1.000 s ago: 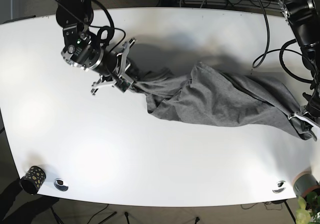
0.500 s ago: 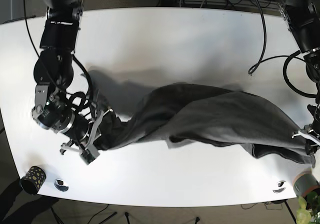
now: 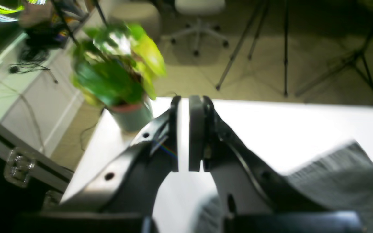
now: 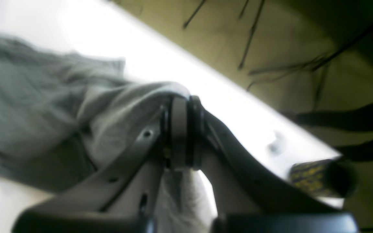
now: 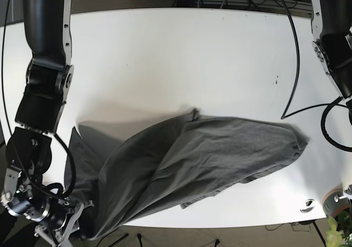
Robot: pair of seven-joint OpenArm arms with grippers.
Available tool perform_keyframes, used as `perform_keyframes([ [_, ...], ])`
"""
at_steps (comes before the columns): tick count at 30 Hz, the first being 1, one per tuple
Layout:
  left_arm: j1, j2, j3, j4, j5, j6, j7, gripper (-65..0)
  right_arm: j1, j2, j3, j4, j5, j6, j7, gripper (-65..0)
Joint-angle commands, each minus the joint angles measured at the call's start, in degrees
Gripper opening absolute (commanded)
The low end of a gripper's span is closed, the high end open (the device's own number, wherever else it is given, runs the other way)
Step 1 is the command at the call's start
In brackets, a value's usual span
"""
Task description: Fold the T-shirt properly
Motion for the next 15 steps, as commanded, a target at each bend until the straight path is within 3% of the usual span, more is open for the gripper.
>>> perform_keyframes([
  [1, -3.37, -1.86, -0.20, -0.33, -0.42, 0.21, -1.75, -62.9, 4.84, 1.66, -0.95, 0.34, 0.82, -0.25, 2.00, -65.0],
  [7, -3.02, -1.60, 0.50, -2.00, -0.42, 0.21, -1.66, -62.5, 5.98, 3.60, -4.37, 0.52, 1.17, -0.25, 2.00, -65.0],
  [9, -0.56, -1.60, 2.35, -2.09, -0.69, 0.21, -1.66, -59.4, 4.40, 3.60, -4.29, 0.61, 1.17, -0.25, 2.00, -65.0],
  [12, 2.25, 0.34, 4.28, -2.00, -0.77, 0.21, -1.66, -47.8, 2.46, 3.95, -4.20, 1.13, 1.17, -0.25, 2.00, -65.0],
  [15, 6.39, 3.59, 4.46, -1.83, -0.77, 0.21, -1.66, -28.5, -0.35, 4.04, -4.11, 2.98, 1.17, -0.25, 2.00, -65.0],
])
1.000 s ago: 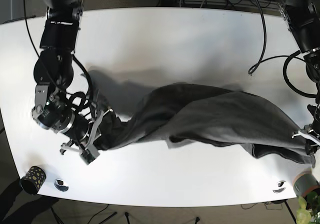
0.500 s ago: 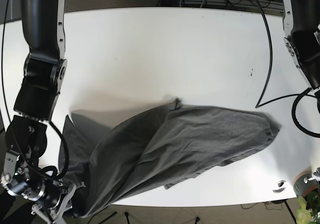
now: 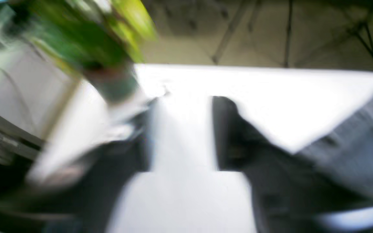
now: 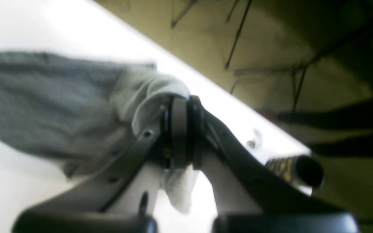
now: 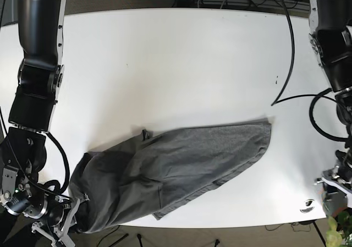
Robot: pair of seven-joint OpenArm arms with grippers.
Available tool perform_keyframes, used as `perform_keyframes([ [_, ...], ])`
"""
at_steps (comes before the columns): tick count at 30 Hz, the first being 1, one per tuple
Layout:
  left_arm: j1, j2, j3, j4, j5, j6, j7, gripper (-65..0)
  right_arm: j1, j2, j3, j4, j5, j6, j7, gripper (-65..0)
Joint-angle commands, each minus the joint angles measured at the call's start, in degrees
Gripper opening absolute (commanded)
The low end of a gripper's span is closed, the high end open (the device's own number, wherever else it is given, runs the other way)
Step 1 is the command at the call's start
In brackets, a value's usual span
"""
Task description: Fold the T-shirt properly
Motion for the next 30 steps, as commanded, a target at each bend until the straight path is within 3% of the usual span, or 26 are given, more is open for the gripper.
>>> perform_keyframes([
  [1, 0.47, 0.45, -0.04, 1.17, -0.60, -0.06, -1.66, -24.4, 1.20, 0.78, 0.44, 3.18, 1.28, -0.10, 2.19, -65.0],
  [3, 2.67, 1.85, 0.04, 0.90, -0.60, -0.06, -1.66, -15.8, -0.82, 0.78, 0.44, 4.76, 1.28, -0.10, 2.19, -65.0],
  [4, 3.19, 2.82, 0.04, 0.81, -0.60, -0.06, -1.66, -15.6, -1.53, 0.78, 0.44, 5.20, 1.28, -0.10, 2.19, -65.0],
  [17, 9.08, 10.91, 0.04, -7.27, -0.51, -0.06, -1.57, -17.2, -9.35, 0.43, 0.61, 7.75, 1.28, -0.10, 2.37, -65.0],
  [30, 13.48, 12.84, 0.04, -13.43, -0.60, -0.14, -1.57, -17.2, -12.43, -1.24, 5.97, 8.98, 1.28, -0.10, 2.28, -65.0],
])
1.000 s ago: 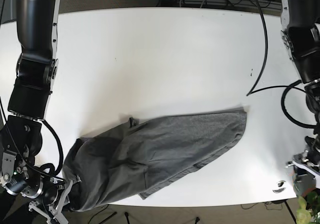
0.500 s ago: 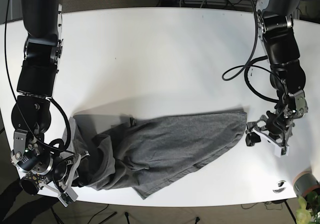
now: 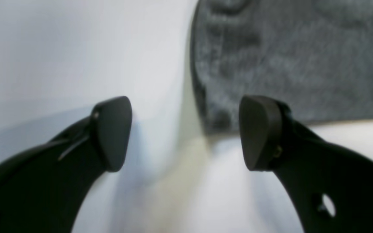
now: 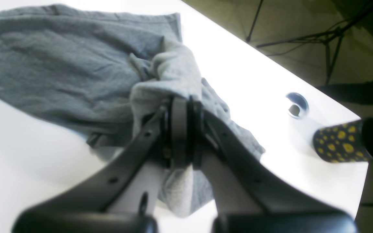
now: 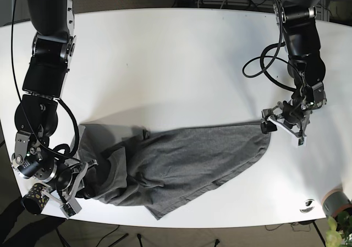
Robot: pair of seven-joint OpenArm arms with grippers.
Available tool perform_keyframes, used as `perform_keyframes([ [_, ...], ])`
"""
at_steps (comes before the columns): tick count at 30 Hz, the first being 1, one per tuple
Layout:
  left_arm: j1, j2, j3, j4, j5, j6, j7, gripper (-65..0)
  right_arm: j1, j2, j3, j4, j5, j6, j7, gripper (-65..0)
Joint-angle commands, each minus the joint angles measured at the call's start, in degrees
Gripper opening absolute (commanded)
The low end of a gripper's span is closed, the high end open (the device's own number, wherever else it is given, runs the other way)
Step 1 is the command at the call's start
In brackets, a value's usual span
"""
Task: Fold the T-shirt properly
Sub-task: 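Regrasp the shirt edge with the left gripper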
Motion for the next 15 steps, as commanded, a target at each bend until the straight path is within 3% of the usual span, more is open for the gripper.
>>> perform_keyframes([
  [1, -1.52, 0.21, 0.18, -0.62, -0.38, -0.23, 0.61, -17.2, 1.47, 0.70, 0.55, 1.16, 1.06, -0.07, 1.43, -65.0],
  [12, -5.38, 3.64, 0.18, -7.48, -0.38, -0.23, 0.52, -18.2, 0.15, 0.35, 0.55, 1.25, 1.06, -0.07, 1.34, -65.0],
  [15, -6.79, 3.90, 0.18, -9.77, -0.29, -0.23, 0.52, -27.1, -0.46, 0.35, 0.55, 2.83, 1.06, -0.07, 1.34, -65.0],
])
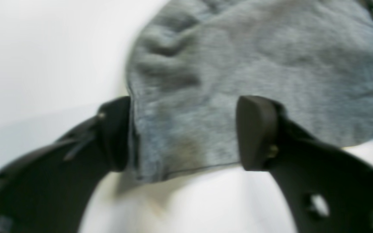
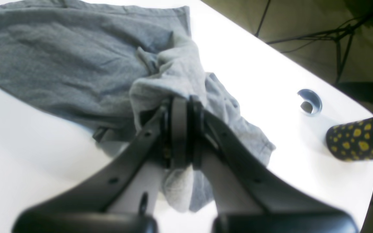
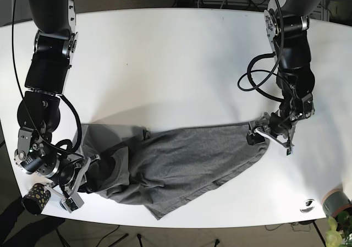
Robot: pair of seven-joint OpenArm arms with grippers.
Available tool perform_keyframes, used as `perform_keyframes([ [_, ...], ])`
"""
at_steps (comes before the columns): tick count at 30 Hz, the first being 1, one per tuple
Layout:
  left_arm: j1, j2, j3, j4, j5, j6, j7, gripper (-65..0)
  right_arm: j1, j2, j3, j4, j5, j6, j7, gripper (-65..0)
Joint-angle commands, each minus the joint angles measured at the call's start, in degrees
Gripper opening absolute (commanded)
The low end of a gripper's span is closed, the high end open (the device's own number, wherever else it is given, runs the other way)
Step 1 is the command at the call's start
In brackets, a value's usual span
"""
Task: Fold the T-shirt properly
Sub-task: 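Regrasp the shirt edge with the left gripper, then lift the shirt with both grippers and shake it out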
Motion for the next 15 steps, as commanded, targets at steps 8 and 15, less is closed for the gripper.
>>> perform_keyframes([
  [8, -3.02, 0.67, 0.09, -5.73, 0.71, 0.23, 2.31, -65.0, 0.07, 0.61, 0.16, 5.47, 0.73, -0.10, 1.32, -65.0],
  [15, -2.58, 0.41, -0.35, -0.98, 0.36, 0.23, 2.49, -65.0, -0.98, 0.61, 0.34, 5.65, 0.64, -0.10, 1.32, -65.0],
])
